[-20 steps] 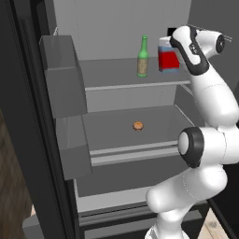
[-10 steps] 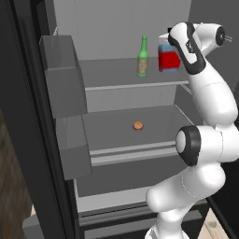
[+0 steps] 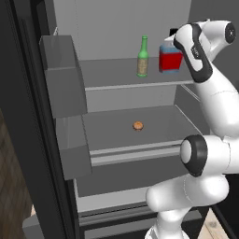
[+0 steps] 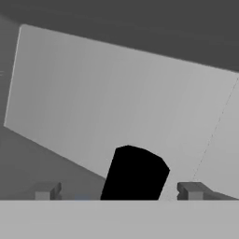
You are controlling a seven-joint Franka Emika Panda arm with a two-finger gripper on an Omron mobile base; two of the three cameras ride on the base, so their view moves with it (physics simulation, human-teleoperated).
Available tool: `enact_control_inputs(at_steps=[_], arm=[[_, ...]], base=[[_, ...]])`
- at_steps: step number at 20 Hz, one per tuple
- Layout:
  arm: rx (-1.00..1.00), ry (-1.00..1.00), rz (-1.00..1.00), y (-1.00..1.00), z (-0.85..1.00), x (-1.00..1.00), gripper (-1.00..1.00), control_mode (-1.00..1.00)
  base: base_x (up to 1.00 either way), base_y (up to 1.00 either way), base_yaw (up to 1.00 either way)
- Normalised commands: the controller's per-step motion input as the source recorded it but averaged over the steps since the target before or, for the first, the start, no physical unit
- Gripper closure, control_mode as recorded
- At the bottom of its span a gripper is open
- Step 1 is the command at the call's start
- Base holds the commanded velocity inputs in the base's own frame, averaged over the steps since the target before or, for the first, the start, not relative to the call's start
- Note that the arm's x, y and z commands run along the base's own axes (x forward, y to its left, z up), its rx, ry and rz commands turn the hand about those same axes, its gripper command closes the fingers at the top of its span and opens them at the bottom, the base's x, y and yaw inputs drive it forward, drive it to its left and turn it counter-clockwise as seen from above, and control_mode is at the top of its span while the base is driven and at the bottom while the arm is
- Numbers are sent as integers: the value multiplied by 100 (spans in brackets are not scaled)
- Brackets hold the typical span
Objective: Place the beer and liquor on the top shelf of the fridge to keep them out of children's reach, and place the tangerine on lower shelves for easy access.
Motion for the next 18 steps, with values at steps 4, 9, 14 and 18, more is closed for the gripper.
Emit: enact_control_inputs(at_steps=[4, 9, 14, 18], arm=[[-7, -1, -2, 0, 0, -26, -100, -100], [-3, -5, -2, 0, 0, -5, -100, -100], [-4, -3, -4, 1, 0, -45, -100, -100], [-5, -1, -9, 0, 0, -70, -100, -100]], base=[[0, 0, 0], [0, 0, 0], [0, 0, 0], [0, 0, 0]])
